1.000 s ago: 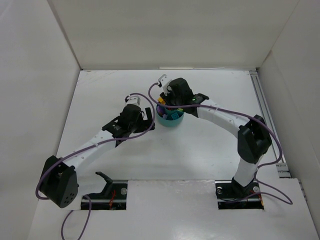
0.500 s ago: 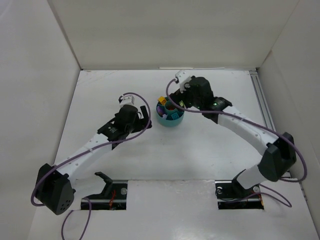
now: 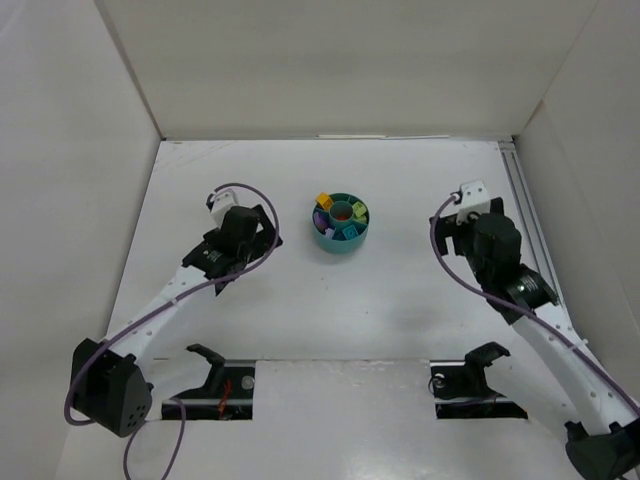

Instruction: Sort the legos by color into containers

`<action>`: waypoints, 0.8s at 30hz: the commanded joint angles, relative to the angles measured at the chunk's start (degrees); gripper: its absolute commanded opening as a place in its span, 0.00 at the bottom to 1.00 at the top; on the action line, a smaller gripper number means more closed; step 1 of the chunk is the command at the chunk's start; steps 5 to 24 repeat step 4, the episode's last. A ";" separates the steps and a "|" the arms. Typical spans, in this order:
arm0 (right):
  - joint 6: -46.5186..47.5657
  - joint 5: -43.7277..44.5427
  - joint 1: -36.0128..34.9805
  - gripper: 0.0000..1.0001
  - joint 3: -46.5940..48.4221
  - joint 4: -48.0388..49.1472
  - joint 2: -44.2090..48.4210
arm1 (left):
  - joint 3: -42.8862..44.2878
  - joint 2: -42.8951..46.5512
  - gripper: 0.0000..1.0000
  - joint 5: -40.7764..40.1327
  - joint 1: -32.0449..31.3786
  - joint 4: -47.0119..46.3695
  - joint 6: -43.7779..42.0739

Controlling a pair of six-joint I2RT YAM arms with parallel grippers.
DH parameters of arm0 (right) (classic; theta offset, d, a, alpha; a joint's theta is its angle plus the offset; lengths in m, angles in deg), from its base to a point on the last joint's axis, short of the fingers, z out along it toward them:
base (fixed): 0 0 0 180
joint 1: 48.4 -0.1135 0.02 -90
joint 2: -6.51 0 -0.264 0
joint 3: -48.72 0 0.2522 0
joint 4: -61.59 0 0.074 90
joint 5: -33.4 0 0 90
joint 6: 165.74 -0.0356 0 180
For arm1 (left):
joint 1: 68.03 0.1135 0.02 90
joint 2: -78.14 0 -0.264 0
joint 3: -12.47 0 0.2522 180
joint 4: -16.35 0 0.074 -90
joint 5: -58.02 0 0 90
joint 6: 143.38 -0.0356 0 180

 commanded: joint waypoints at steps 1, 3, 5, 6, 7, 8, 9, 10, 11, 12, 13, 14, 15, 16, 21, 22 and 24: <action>-2.14 4.29 1.61 1.00 -2.27 -1.81 4.74 | 3.08 1.31 1.00 -0.59 0.55 0.53 0.96; -2.14 4.29 2.32 1.00 -3.76 -1.81 7.91 | 3.08 1.84 1.00 -0.59 0.55 0.53 1.49; -2.14 3.69 2.32 1.00 -3.77 -1.81 8.70 | 3.08 1.84 1.00 -0.59 0.55 0.53 1.49; -2.14 3.69 2.32 1.00 -3.77 -1.81 8.70 | 3.08 1.84 1.00 -0.59 0.55 0.53 1.49; -2.14 3.69 2.32 1.00 -3.77 -1.81 8.70 | 3.08 1.84 1.00 -0.59 0.55 0.53 1.49; -2.14 3.69 2.32 1.00 -3.77 -1.81 8.70 | 3.08 1.84 1.00 -0.59 0.55 0.53 1.49; -2.14 3.69 2.32 1.00 -3.77 -1.81 8.70 | 3.08 1.84 1.00 -0.59 0.55 0.53 1.49; -2.14 3.69 2.32 1.00 -3.77 -1.81 8.70 | 3.08 1.84 1.00 -0.59 0.55 0.53 1.49; -2.14 3.69 2.32 1.00 -3.77 -1.81 8.70 | 3.08 1.84 1.00 -0.59 0.55 0.53 1.49; -2.14 3.69 2.32 1.00 -3.77 -1.81 8.70 | 3.08 1.84 1.00 -0.59 0.55 0.53 1.49; -2.14 3.69 2.32 1.00 -3.77 -1.81 8.70 | 3.08 1.84 1.00 -0.59 0.55 0.53 1.49; -2.14 3.69 2.32 1.00 -3.77 -1.81 8.70 | 3.08 1.84 1.00 -0.59 0.55 0.53 1.49; -2.14 3.69 2.32 1.00 -3.77 -1.81 8.70 | 3.08 1.84 1.00 -0.59 0.55 0.53 1.49; -2.14 3.69 2.32 1.00 -3.77 -1.81 8.70 | 3.08 1.84 1.00 -0.59 0.55 0.53 1.49; -2.14 3.69 2.32 1.00 -3.77 -1.81 8.70 | 3.08 1.84 1.00 -0.59 0.55 0.53 1.49; -2.14 3.69 2.32 1.00 -3.77 -1.81 8.70 | 3.08 1.84 1.00 -0.59 0.55 0.53 1.49; -2.14 3.69 2.32 1.00 -3.77 -1.81 8.70 | 3.08 1.84 1.00 -0.59 0.55 0.53 1.49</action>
